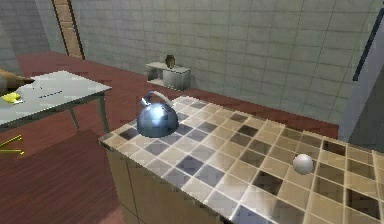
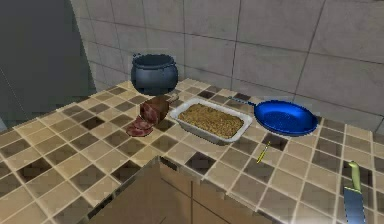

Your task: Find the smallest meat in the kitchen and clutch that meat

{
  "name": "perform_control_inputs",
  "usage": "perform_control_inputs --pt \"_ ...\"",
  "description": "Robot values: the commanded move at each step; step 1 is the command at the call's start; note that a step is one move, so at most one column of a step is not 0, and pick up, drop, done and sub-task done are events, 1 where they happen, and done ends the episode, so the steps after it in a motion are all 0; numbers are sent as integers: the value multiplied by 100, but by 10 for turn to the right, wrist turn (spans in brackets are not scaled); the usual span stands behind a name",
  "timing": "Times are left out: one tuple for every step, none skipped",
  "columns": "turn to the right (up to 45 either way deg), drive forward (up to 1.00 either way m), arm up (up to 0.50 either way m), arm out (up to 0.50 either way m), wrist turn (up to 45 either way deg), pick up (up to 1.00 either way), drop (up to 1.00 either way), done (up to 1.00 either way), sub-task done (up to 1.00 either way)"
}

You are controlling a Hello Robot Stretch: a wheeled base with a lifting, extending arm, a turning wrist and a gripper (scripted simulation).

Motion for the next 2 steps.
perform_control_inputs --pt "0 0 38 0 0 0 0 0 0" --pt "0 0 0 40 0 0 0 0 0"
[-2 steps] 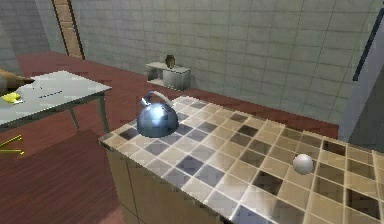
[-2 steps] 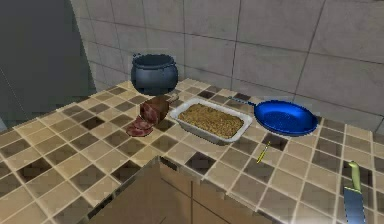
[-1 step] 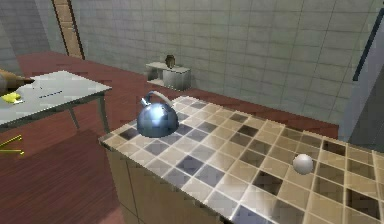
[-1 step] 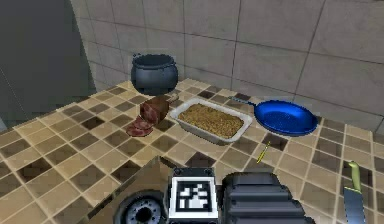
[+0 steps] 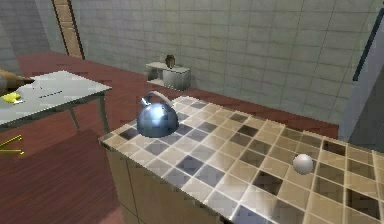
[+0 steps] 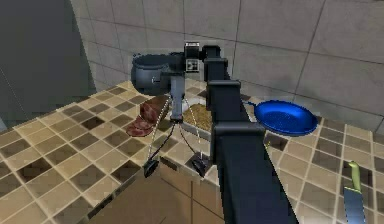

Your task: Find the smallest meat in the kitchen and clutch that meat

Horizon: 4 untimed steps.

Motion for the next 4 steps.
perform_control_inputs --pt "0 0 0 0 450 0 0 0 0" --pt "0 0 0 2 0 0 0 0 0" --pt "0 0 0 0 450 0 0 0 0" --pt "0 0 0 0 330 0 0 0 0"
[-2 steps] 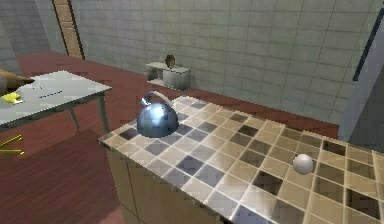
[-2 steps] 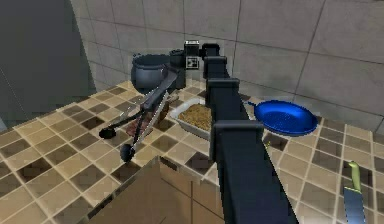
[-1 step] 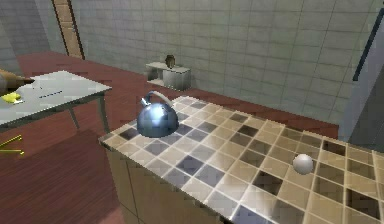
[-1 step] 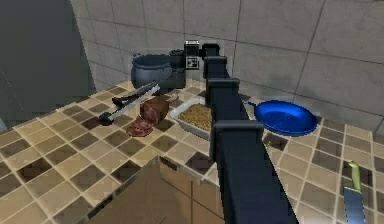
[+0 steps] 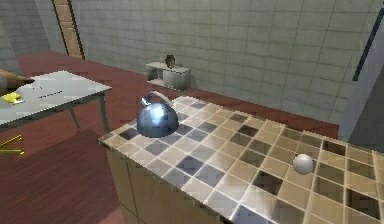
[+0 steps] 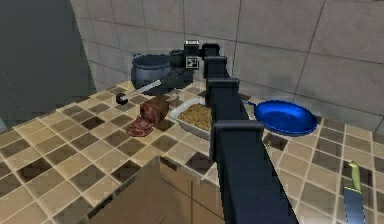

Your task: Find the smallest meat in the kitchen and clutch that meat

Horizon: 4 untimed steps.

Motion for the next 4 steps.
perform_control_inputs --pt "0 0 -16 0 0 0 0 0 0" --pt "0 0 0 0 0 100 0 0 0" --pt "0 0 10 0 0 0 0 0 0" --pt "0 0 0 0 0 0 0 100 0"
